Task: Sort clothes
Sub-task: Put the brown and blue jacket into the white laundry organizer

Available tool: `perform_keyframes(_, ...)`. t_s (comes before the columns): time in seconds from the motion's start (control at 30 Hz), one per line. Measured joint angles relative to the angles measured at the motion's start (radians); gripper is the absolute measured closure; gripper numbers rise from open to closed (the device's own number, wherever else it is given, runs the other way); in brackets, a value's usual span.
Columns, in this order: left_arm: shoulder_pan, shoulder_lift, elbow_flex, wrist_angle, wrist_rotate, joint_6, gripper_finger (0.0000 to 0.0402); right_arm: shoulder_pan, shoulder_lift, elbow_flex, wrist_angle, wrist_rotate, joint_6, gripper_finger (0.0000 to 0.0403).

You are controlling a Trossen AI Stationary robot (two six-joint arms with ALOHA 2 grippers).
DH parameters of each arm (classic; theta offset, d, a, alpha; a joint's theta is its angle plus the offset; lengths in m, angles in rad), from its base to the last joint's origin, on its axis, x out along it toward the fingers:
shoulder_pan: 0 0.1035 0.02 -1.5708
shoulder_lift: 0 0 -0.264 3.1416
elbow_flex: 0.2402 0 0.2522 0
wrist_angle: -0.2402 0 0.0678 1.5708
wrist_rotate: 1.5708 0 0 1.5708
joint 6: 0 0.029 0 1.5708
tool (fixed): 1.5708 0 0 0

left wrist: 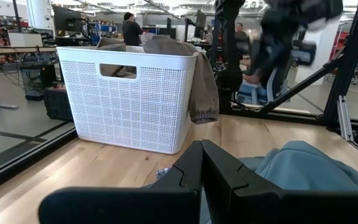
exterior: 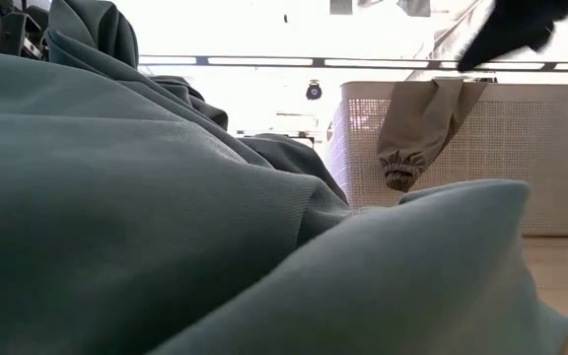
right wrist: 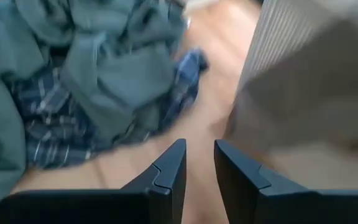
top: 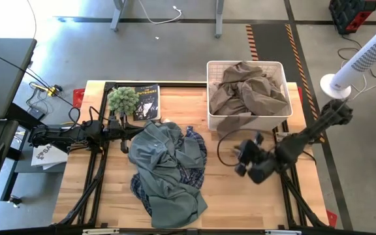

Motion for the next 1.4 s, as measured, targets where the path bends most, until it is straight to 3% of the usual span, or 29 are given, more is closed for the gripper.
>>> perform_keyframes(0.17,0.000,0.000,0.000,0.000,0.000,0.000,0.0400,0.058,0.079,-0.160,0.073,0.000,0.350,0.0325)
perform_keyframes(0.37,0.000,0.000,0.000,0.000,0.000,0.000,0.0400,0.008,0.192,-0.333,0.145,0.002,0.848,0.0325)
perform_keyframes(0.57,0.000,0.000,0.000,0.000,0.000,0.000,0.0400,-0.052,0.299,-0.436,0.421,0.106,0.922,0.0325)
perform_keyframes(0.77,0.000,0.000,0.000,0.000,0.000,0.000,0.0400,-0.124,0.372,-0.450,0.752,0.240,0.746,0.0325)
perform_keyframes(0.93,0.000,0.000,0.000,0.000,0.000,0.000,0.0400,-0.176,0.336,-0.449,0.998,0.375,0.527,0.0325)
perform_keyframes(1.1,0.000,0.000,0.000,0.000,0.000,0.000,0.0400,-0.206,0.190,-0.449,1.129,0.499,0.255,0.0325)
perform_keyframes(1.4,0.000,0.000,0.000,0.000,0.000,0.000,0.0400,-0.282,-0.185,-0.448,1.318,0.489,-0.407,0.0325)
